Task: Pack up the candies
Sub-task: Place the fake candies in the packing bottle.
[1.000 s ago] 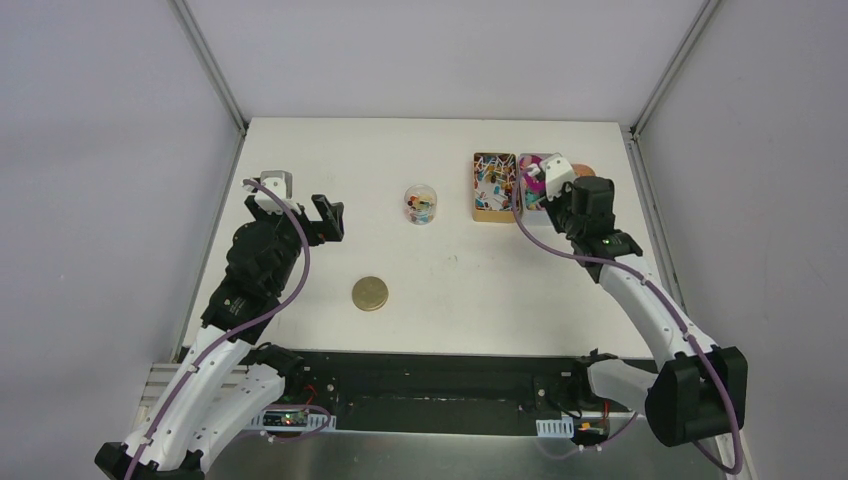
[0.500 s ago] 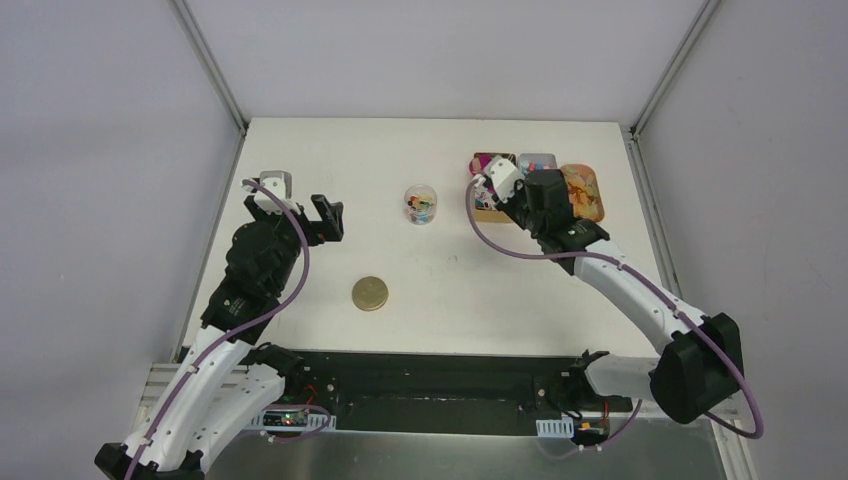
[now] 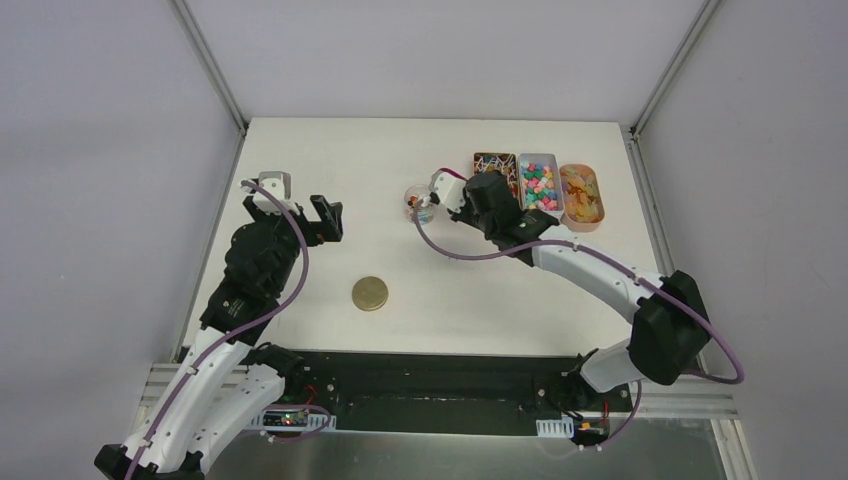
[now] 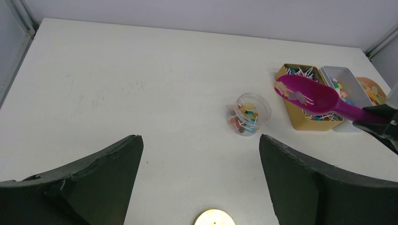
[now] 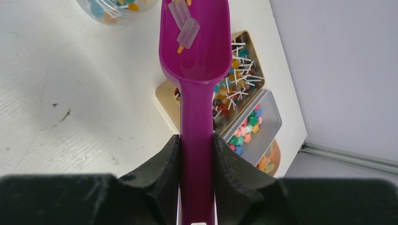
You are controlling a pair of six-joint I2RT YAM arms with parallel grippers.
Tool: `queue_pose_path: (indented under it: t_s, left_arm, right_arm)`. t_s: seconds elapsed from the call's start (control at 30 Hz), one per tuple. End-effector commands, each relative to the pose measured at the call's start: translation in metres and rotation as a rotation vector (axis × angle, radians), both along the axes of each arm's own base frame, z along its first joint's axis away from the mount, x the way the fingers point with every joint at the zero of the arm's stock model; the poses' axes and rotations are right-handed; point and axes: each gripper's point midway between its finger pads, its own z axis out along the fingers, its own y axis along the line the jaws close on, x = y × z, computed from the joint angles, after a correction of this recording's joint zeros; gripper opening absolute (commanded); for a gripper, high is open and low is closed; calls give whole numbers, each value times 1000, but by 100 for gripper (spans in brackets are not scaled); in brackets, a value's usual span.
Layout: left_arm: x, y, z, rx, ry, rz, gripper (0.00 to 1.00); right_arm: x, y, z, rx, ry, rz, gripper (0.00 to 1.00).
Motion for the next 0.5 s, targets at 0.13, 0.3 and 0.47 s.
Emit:
queue_pose_path:
  t_s: [0.13, 0.3, 0.47]
  left_arm:
    - [-1, 8, 5, 15, -22, 29, 99]
    - [-1, 7, 6, 16, -25, 25, 99]
    - [-1, 8, 7, 17, -27, 29, 99]
  right_arm:
    - [9, 39, 17, -89, -73, 38, 0]
    - [7, 54, 8, -155, -69, 62, 0]
    - [6, 57, 4, -197, -67, 61, 0]
